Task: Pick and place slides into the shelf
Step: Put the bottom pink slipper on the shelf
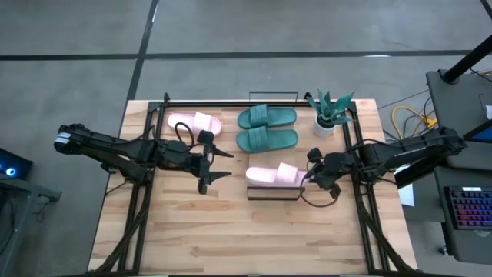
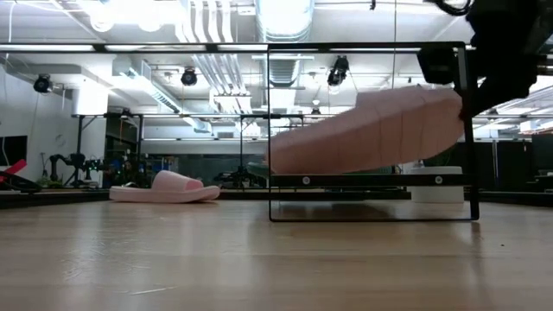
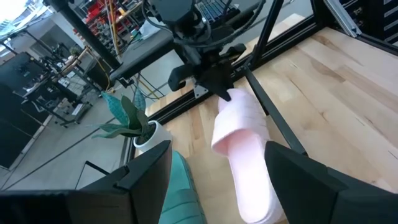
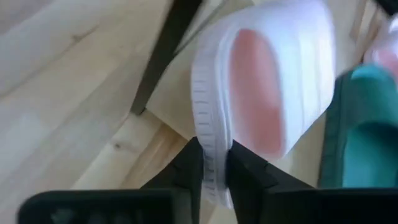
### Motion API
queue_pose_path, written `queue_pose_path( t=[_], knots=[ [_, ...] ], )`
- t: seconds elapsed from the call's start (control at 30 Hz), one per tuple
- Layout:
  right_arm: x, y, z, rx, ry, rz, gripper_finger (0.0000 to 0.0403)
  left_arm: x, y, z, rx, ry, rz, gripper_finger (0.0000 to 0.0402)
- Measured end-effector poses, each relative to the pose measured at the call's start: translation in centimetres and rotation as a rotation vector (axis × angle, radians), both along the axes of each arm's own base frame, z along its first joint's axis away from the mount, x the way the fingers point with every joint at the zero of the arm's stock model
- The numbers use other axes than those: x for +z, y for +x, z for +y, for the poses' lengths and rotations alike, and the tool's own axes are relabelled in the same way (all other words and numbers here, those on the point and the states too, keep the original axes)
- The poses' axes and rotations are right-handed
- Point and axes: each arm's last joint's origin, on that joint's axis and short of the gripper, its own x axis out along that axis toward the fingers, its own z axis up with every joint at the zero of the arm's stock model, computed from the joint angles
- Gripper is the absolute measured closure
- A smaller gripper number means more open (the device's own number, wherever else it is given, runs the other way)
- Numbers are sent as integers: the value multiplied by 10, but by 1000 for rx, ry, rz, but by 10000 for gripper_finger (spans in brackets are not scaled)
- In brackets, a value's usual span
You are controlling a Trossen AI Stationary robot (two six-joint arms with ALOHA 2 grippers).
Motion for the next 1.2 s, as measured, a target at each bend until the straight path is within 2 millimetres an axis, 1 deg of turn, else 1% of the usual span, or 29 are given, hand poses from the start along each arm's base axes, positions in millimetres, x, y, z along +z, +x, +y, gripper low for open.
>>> queue_pose_path(
  t=[0.23, 0.47, 0.6, 0.73, 0.9, 1.03, 1.2],
  knots=[
    [0, 0, 0, -195, 168, 21, 295, 0, 0, 0, 0, 0, 2, 159],
    [1, 1, 0, -197, 200, 12, 262, 0, 0, 0, 0, 0, 3, 159],
    [5, 4, 1, -267, 287, -29, 243, -1, 0, 0, 0, 1, 4, 159],
    [7, 4, 1, -354, 374, -23, 230, 0, 0, 0, 0, 1, 4, 159],
    [18, 2, 1, -478, 474, 21, 221, 0, 0, 0, 0, 1, 3, 159],
    [31, 0, 0, -566, 545, 47, 218, -1, 0, 0, 0, 2, 5, 159],
    [45, -1, 0, -604, 577, 56, 218, -5, 0, 0, 0, 5, 27, 159]
  ],
)
